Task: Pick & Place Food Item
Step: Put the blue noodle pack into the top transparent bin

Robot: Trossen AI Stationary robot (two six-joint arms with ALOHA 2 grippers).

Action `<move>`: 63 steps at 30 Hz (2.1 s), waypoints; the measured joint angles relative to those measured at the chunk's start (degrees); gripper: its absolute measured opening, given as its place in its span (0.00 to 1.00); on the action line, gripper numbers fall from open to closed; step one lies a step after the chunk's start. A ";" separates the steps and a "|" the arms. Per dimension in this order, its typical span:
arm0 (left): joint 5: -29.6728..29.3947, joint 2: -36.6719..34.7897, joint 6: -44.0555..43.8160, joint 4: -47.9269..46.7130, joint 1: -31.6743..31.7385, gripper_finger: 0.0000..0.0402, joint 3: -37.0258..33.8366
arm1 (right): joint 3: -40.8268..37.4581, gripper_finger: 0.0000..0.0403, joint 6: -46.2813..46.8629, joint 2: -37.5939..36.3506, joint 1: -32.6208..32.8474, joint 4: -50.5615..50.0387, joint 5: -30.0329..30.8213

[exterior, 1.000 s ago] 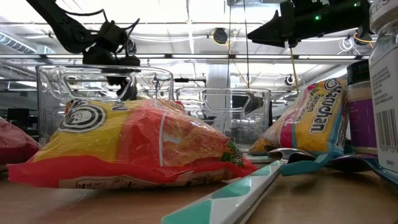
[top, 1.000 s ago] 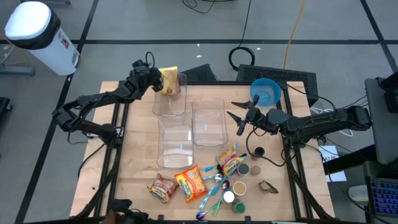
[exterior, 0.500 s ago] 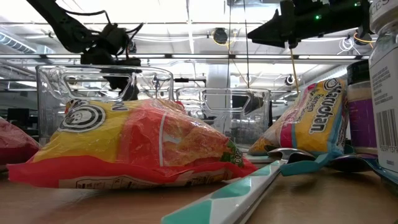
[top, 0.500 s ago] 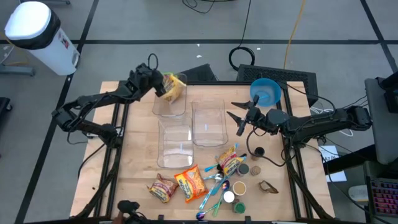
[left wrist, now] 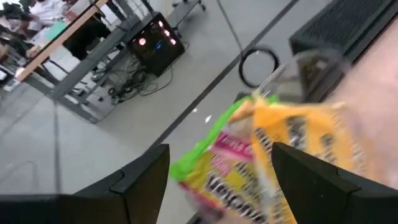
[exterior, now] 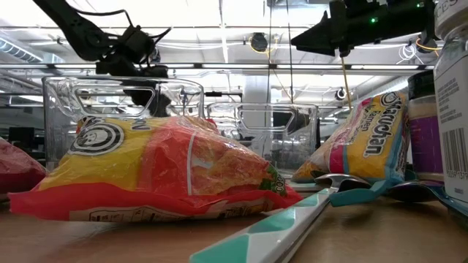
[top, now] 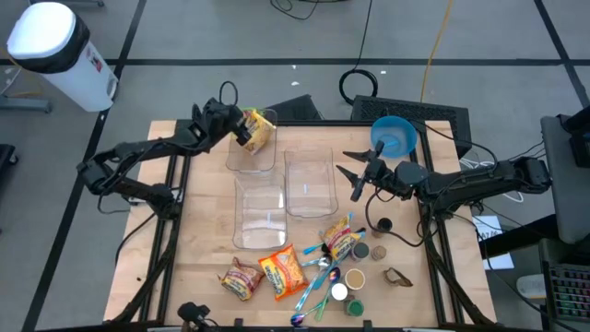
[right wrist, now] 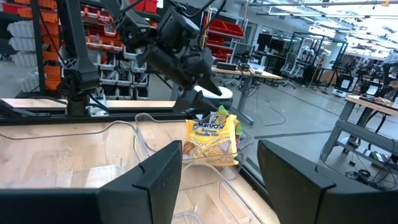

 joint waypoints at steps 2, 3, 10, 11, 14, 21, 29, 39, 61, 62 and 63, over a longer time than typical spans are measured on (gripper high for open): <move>1.45 -0.67 -1.42 -0.12 -1.47 0.70 -0.01 | 0.00 0.50 0.00 0.00 0.00 -0.05 0.00; 3.39 -1.39 -1.91 -0.40 -2.12 0.70 -0.02 | 0.00 0.50 -0.02 0.00 0.00 -0.11 0.01; 22.84 -8.60 -11.19 -1.07 -4.90 0.70 -0.02 | 0.00 0.50 -0.04 0.00 0.00 -0.41 0.02; 25.80 -9.89 -12.64 -1.64 -4.92 0.70 -0.02 | 0.00 0.50 -0.04 0.00 0.00 -0.57 0.01; 33.12 -13.50 -16.30 -4.95 -4.96 0.70 -0.02 | 0.00 0.50 0.03 0.00 0.00 -0.72 0.00; 34.40 -18.33 -19.98 -10.93 -5.41 0.70 -0.02 | 0.00 0.50 0.66 0.00 0.02 -0.68 0.00; 36.80 -24.17 -27.31 -17.73 -6.16 0.70 -1.46 | 0.00 0.50 10.92 0.00 0.02 -1.85 -7.34; 33.15 -35.40 -35.33 5.03 -8.98 0.70 -20.12 | 9.10 0.50 32.84 1.83 5.40 -30.76 -16.44; 31.39 -37.29 -38.01 4.43 -9.38 0.70 -21.81 | 9.81 0.50 64.25 8.94 23.41 -49.17 -13.51; 31.37 -37.29 -37.82 4.43 -9.36 0.70 -21.81 | 9.81 0.50 64.26 9.25 23.39 -49.14 -13.78; 31.35 -37.29 -37.67 4.43 -9.36 0.70 -21.81 | 9.79 0.50 64.26 9.49 23.32 -49.24 -14.52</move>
